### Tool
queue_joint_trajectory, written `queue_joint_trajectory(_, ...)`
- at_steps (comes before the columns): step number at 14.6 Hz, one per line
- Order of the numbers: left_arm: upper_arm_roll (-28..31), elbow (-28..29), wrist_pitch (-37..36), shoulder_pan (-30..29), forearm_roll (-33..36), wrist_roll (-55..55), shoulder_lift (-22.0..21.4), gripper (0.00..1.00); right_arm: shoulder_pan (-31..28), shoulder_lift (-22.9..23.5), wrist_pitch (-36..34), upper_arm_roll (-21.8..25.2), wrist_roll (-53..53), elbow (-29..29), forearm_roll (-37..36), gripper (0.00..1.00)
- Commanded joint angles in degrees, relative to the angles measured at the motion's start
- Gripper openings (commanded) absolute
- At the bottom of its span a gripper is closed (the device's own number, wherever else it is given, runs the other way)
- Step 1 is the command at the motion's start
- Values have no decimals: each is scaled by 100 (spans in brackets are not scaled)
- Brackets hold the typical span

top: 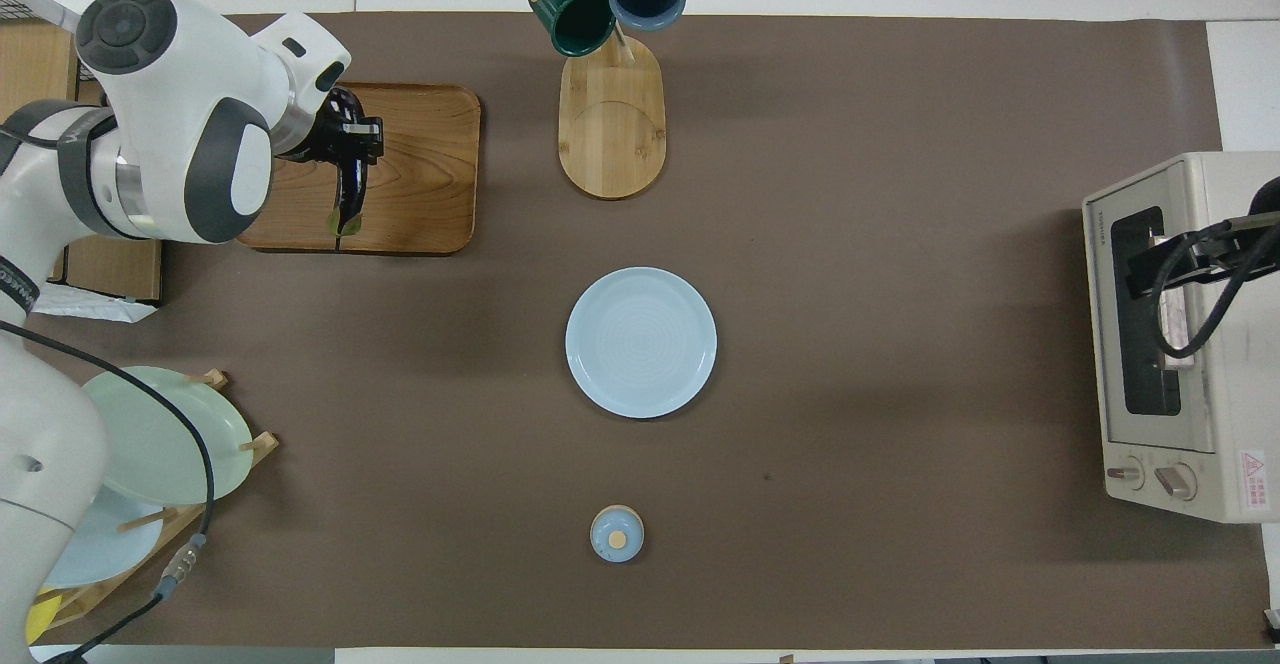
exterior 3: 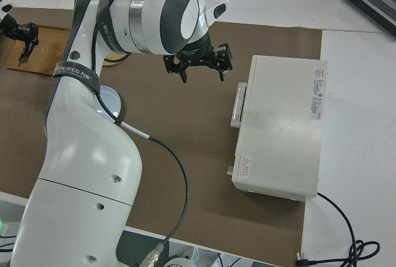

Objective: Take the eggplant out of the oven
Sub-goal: 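Lower the eggplant onto the wooden tray and open the left gripper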

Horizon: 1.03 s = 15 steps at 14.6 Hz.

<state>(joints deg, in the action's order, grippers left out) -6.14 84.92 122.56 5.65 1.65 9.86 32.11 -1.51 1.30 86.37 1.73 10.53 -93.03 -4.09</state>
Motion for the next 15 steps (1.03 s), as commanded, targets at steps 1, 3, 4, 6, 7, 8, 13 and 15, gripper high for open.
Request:
queue_joint_trajectory(1,-63,-530,66,-213,187,-291,462,0,317,-288,12,257,-42,-268,75,100)
queue_joint_trajectory(3,-63,-372,417,-205,169,-318,463,0,345,-419,20,275,-217,-426,84,100)
queue_joint_trajectory(4,-63,-241,549,-205,178,-318,445,0,388,-516,29,284,-227,-549,84,100)
queue_joint_trajectory(6,-54,-117,620,-205,178,-327,419,0,476,-517,151,450,-210,-559,101,100)
queue_joint_trajectory(7,-63,-64,647,-205,178,-336,410,0,476,-508,265,486,-201,-541,136,100)
queue_joint_trajectory(8,-63,-37,647,-214,178,-345,392,0,485,-491,266,495,-227,-532,137,100)
queue_joint_trajectory(13,-63,-134,384,-178,126,-327,357,100,661,-473,284,723,-227,-497,145,100)
queue_joint_trajectory(15,-63,-177,200,-179,108,-310,209,100,600,-412,284,723,-218,-401,171,100)
